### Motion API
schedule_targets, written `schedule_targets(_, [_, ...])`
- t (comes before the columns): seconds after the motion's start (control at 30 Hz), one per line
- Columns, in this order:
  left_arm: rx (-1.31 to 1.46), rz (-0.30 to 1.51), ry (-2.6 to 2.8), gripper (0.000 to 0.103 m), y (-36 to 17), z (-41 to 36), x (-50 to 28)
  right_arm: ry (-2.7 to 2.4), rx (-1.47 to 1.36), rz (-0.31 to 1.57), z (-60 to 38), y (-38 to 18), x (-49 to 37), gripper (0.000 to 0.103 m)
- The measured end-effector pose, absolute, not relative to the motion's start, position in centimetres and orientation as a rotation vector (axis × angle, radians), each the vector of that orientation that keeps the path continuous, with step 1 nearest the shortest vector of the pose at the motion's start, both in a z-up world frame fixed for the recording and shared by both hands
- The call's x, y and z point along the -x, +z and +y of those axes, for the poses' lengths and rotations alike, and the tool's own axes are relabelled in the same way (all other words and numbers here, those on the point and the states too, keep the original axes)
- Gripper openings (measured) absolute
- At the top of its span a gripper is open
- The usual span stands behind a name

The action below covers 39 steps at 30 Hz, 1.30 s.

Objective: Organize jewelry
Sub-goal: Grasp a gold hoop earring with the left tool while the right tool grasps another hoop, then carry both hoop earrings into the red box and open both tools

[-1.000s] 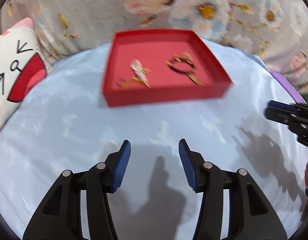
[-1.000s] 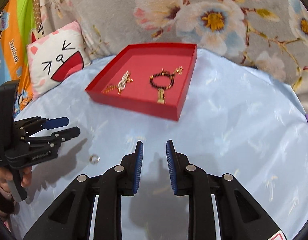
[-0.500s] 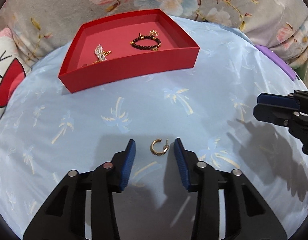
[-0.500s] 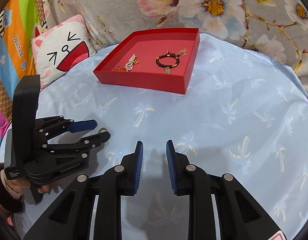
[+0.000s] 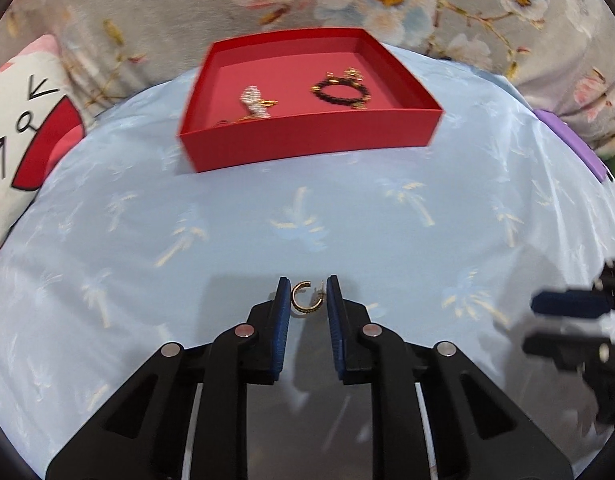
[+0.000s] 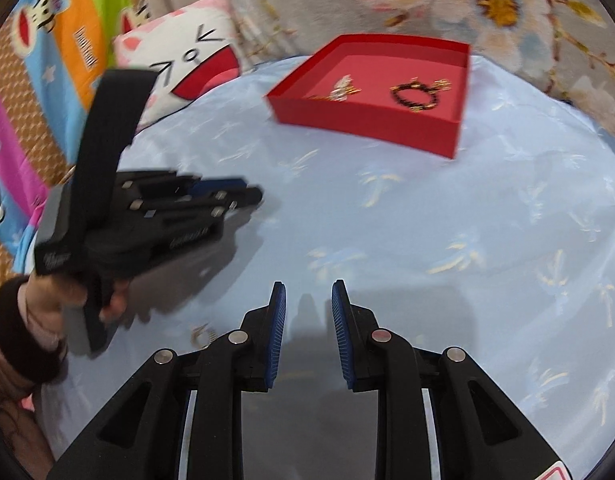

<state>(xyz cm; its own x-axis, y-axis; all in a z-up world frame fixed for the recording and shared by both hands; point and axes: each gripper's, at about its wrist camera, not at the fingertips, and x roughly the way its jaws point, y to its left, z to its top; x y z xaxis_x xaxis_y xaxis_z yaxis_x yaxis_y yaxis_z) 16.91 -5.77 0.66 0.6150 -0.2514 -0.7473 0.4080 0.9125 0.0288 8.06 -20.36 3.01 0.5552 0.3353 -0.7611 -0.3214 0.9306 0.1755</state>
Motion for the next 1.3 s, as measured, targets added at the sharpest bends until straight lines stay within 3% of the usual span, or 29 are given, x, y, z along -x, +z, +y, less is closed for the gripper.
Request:
schedule_targets(0.77, [-0.121,0.848,-0.268,0.018,-0.1,-1.3,-17.0,0.512,0.115,0.955,-13.9,0.7,-5.0,0.026])
schedule_targets(0.97, [-0.121,0.847,-0.269,0.018,-0.1,-1.4,-17.0,0.481,0.179,0.935,-13.3,0.7,-4.7,0.016])
schedule_targets(1.3, [-0.101,0.833,-0.267,0.018,0.4,-1.0,-16.8,0.466,0.09,0.928,-15.7,1.9,-6.2,0.015])
